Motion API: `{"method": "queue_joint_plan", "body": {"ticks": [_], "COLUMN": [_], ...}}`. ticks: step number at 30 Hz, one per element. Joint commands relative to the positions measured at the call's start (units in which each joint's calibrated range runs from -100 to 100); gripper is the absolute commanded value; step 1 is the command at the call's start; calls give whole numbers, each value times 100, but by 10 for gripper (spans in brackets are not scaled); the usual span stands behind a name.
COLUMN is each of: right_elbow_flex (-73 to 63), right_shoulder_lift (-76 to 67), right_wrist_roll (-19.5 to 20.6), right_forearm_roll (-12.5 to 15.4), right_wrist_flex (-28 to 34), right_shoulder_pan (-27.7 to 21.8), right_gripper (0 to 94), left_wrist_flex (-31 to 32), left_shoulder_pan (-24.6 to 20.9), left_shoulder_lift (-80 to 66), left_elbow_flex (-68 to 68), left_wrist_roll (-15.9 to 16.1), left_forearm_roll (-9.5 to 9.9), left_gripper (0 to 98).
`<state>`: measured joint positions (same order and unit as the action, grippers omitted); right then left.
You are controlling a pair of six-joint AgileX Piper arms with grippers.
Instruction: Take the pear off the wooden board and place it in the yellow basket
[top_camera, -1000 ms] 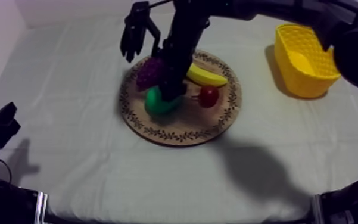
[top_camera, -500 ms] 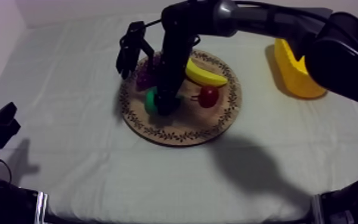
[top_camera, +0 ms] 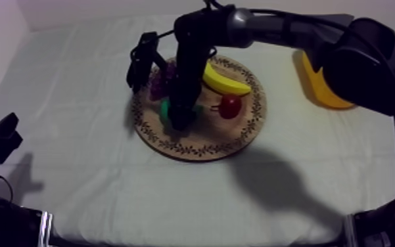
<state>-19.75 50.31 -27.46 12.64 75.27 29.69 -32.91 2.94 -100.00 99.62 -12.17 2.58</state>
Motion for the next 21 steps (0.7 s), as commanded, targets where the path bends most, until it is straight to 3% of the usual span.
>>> {"method": "queue_joint_plan", "body": {"ticks": [1, 4, 9, 21], "right_elbow_flex": [18, 106, 589, 1857], "right_shoulder_lift": [0, -82, -632, -3350], "right_wrist_roll": [5, 7, -14, 45], "right_forearm_roll": [8, 15, 16, 152], "right_wrist_flex": [-25, -36, -38, 216], "right_shoulder_pan": [0, 6, -6, -415], "right_gripper": [435, 379, 361, 330], "left_wrist_flex": [1, 1, 1, 1], "left_shoulder_pan": [-1, -1, -1, -1], "left_shoulder_lift": [0, 0, 0, 0], "left_elbow_flex": [5, 5, 5, 5], "left_wrist_roll": [-2, -2, -2, -2], "left_forearm_roll": [-2, -2, -2, -2], "left_gripper": [1, 1, 1, 1]}}
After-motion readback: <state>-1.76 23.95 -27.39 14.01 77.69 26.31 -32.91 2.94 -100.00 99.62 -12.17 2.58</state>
